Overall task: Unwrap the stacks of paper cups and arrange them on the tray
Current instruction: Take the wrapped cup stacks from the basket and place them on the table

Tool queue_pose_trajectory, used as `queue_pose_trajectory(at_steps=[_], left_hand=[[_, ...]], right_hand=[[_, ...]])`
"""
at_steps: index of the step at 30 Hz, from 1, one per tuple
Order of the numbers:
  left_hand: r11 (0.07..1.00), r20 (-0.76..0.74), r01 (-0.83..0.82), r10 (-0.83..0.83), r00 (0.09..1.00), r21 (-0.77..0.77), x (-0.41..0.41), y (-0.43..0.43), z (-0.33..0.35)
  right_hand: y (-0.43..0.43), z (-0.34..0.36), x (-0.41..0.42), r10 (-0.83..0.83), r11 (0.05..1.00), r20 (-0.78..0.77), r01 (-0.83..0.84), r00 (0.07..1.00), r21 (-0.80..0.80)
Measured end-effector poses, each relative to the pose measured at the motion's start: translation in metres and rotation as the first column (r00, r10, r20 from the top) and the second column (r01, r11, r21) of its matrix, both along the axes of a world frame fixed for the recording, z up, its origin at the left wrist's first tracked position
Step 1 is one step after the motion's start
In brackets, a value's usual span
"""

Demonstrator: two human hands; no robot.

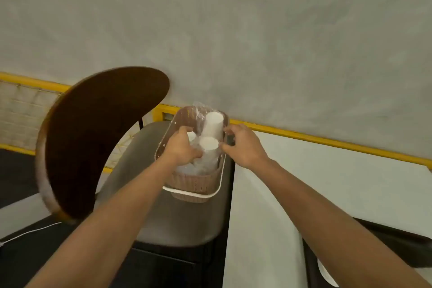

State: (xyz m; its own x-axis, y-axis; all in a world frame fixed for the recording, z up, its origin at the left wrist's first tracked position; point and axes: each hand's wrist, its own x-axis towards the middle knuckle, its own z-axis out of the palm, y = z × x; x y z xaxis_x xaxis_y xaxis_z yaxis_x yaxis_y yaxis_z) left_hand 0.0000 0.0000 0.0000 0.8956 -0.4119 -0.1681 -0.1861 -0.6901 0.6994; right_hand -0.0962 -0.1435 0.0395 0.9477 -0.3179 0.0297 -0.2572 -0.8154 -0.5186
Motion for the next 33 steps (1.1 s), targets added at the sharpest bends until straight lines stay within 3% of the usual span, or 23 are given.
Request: queue_pose_trajectory(at_steps=[5, 10, 21, 33], left_hand=[[0.994, -0.08, 0.087, -0.081, 0.993, 0.07, 0.014, -0.014, -0.01], [0.954, 0.004, 0.179, -0.185, 0.983, 0.24, 0.015, -0.024, -0.024], [0.984, -0.049, 0.123, -0.118, 0.992, 0.132, 0.013, -0.037, -0.039], [0.978, 0.02, 0.138, -0.143, 0.99, 0.159, 0.018, -0.034, -0.034]], right_hand=[[0.001, -0.017, 0.005, -0.029, 1.0, -0.068, 0.029, 0.997, 0.003], [0.005, -0.029, 0.004, -0.061, 0.996, -0.028, 0.062, 0.998, 0.058], [0.008, -0.035, 0.006, -0.078, 0.994, -0.02, 0.079, 0.997, 0.076], [0.008, -0.04, 0.008, -0.073, 0.993, 0.002, 0.072, 0.997, 0.092]])
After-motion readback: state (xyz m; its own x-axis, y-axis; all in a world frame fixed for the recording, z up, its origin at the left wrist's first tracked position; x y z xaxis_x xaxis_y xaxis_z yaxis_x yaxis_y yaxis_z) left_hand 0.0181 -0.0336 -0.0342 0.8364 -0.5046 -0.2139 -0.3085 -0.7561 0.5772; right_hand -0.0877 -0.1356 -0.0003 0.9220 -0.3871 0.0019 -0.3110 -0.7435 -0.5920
